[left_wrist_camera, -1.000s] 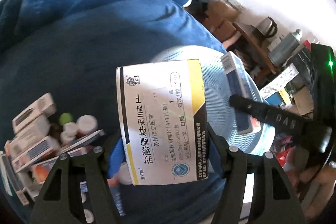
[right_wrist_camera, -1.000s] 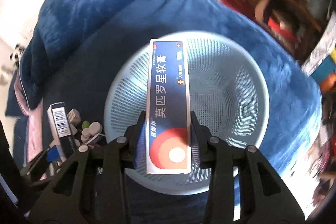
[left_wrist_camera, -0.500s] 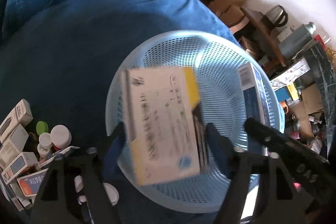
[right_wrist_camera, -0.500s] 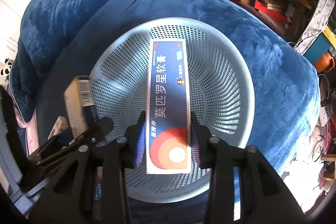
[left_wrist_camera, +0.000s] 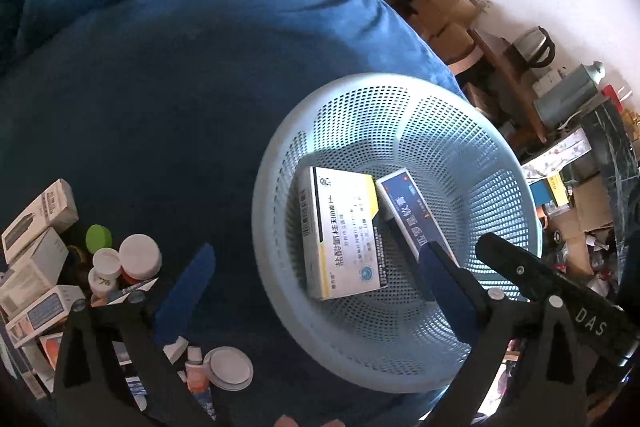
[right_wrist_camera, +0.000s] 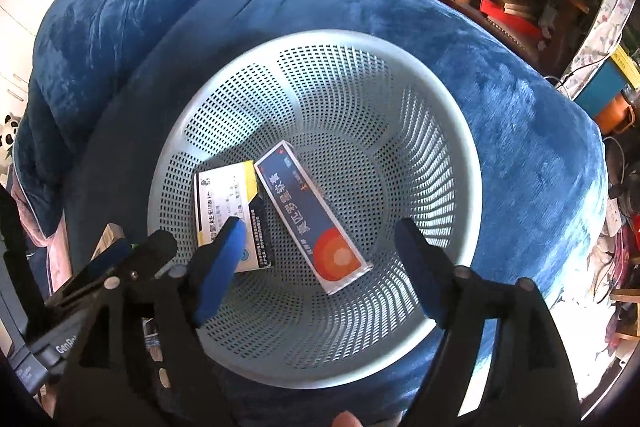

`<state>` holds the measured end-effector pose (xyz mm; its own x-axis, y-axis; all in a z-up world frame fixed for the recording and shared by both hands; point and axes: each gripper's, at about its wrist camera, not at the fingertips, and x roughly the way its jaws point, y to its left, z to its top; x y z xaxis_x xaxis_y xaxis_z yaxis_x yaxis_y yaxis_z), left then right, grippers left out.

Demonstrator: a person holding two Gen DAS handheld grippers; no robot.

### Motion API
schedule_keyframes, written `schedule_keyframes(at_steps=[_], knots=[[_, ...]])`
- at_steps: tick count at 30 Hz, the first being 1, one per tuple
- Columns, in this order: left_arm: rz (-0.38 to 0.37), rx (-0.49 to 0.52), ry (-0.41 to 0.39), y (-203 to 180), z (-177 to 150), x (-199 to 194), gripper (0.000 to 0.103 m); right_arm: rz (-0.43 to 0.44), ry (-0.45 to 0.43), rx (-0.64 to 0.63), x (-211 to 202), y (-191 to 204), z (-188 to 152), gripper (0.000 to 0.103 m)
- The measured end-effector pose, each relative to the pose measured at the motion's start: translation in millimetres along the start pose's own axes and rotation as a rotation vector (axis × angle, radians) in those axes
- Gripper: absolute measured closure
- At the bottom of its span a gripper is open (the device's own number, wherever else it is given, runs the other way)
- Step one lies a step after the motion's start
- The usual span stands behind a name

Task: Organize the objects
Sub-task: 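Carry both boxes over the blue basket and open both grippers to drop them, then withdraw both open grippers from the basket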

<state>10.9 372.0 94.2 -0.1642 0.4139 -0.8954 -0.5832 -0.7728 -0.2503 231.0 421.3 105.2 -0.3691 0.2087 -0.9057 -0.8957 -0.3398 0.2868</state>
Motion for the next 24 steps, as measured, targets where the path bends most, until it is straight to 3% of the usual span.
schedule_keyframes(at_steps=[7, 19, 24], knots=[[0.014, 0.014, -0.005, 7.1, 0.9, -0.7, 0.001, -0.01, 0.008, -0.006, 1.3, 3.0, -3.3, 0.022], [0.026, -0.001, -0.011, 19.2, 0.7, -7.9, 0.001, -0.062, -0.006, -0.025, 2.6, 8.7, -7.2, 0.001], [0.03, 0.002, -0.005, 19.9, -1.2, -8.6, 0.001, -0.092, -0.022, -0.044, 1.1, 12.5, -9.0, 0.0]])
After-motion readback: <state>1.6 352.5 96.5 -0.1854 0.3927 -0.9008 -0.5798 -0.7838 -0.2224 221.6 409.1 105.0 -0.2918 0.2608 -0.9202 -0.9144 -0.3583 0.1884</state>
